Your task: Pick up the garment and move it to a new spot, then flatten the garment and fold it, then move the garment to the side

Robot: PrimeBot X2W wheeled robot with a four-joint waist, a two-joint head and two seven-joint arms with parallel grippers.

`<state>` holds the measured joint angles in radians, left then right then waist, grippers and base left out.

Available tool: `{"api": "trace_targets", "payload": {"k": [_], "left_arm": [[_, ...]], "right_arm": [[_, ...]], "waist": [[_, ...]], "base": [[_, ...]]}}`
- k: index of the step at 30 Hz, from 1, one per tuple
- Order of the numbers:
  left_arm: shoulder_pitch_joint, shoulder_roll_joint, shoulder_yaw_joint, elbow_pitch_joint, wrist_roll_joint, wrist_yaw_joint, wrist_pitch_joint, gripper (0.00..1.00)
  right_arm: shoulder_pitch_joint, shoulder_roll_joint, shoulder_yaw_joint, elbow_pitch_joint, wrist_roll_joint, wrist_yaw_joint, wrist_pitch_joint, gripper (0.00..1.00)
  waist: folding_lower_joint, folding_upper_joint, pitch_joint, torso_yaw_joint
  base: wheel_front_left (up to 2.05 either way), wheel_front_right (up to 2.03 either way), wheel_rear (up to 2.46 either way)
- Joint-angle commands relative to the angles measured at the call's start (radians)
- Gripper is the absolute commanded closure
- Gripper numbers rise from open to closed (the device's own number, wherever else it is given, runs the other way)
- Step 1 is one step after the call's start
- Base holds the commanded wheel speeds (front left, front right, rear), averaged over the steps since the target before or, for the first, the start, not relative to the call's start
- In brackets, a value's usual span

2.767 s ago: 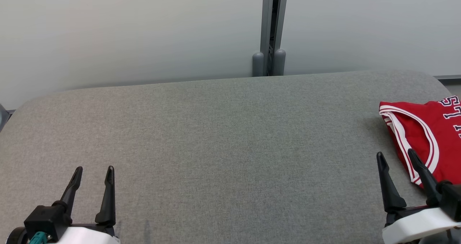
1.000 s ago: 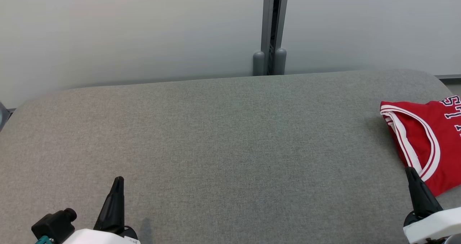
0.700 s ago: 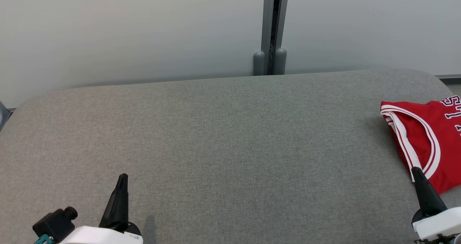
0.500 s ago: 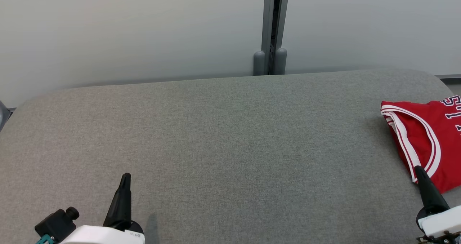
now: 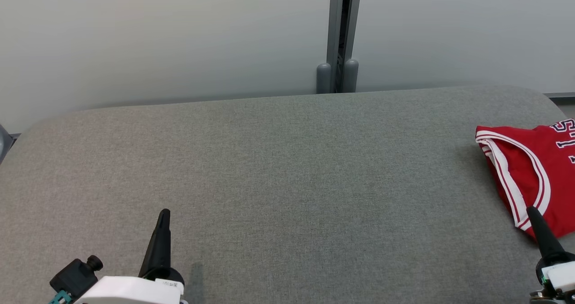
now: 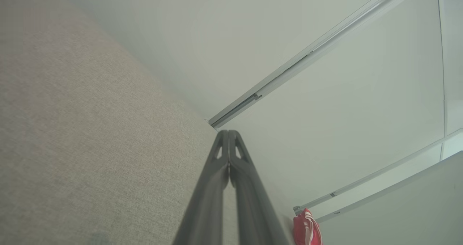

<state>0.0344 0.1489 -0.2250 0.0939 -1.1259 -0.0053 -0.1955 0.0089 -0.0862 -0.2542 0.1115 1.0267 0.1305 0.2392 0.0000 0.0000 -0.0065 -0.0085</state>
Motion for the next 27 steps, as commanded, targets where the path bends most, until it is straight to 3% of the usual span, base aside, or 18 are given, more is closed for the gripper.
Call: {"api": "trace_targets", "payload": {"k": [1,27], "left_arm": [[-0.027,0.002,0.000,-0.003,-0.034,-0.012,-0.007,1.00],[-0.058,-0.045,-0.020,0.033,-0.251,-0.065,-0.026,1.00]], "right_arm": [[-0.025,-0.011,-0.016,0.000,0.041,0.000,0.013,1.00],[-0.057,-0.015,-0.093,0.063,0.299,0.000,0.093,1.00]], "waist": [[0.0000,0.0000,0.000,0.000],[0.0000,0.0000,0.003,0.003]], "base": [[0.00,0.00,0.00],[0.00,0.00,0.00]]}}
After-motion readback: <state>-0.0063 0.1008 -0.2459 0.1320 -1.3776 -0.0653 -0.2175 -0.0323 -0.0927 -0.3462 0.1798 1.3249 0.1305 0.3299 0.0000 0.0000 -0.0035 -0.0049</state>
